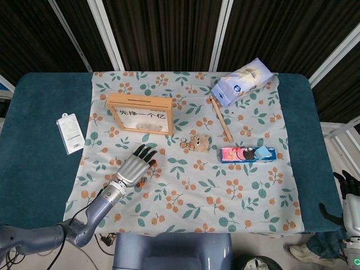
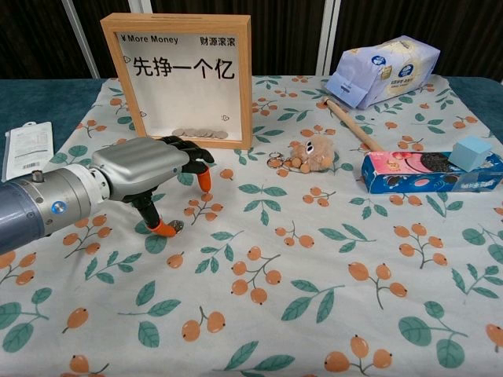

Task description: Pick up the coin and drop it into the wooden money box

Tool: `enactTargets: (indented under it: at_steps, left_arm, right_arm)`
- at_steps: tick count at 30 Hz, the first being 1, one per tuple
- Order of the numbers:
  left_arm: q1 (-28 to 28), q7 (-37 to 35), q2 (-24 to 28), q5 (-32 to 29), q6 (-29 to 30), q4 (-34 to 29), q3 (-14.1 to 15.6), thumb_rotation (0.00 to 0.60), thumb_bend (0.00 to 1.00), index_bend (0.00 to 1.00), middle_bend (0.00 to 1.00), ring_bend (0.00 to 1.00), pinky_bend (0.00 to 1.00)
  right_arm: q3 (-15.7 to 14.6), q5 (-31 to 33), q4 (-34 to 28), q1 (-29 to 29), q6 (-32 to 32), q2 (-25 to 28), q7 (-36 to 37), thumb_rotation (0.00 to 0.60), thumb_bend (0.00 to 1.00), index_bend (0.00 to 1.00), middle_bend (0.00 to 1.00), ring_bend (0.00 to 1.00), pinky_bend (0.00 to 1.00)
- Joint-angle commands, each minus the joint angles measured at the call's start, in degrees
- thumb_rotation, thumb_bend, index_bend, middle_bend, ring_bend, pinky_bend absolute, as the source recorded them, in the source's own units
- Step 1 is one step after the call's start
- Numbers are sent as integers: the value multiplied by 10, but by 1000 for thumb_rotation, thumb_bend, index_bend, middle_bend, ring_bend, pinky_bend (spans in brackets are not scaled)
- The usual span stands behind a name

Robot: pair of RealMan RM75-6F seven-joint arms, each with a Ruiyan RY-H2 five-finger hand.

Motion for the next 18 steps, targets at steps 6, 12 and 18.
enactTargets:
  at_steps: [6,12,18]
  left_arm:
    - [2,2,-1,-2,-5,3,1,600,61,351,73,0,0]
    - [6,3,-3,-2,-8,8,4,600,60,388,73,0,0]
    - [9,4,-5,0,-8,12,6,600,61,404,73,0,0]
  right_arm:
    - [0,1,0,0,0,0,0,600,369,127,46,19,0]
    - [1,2,1,1,-2,0,-1,600,369,127,46,19,0]
    - [0,2,1,2,-4,1,0,600,369,127,46,19,0]
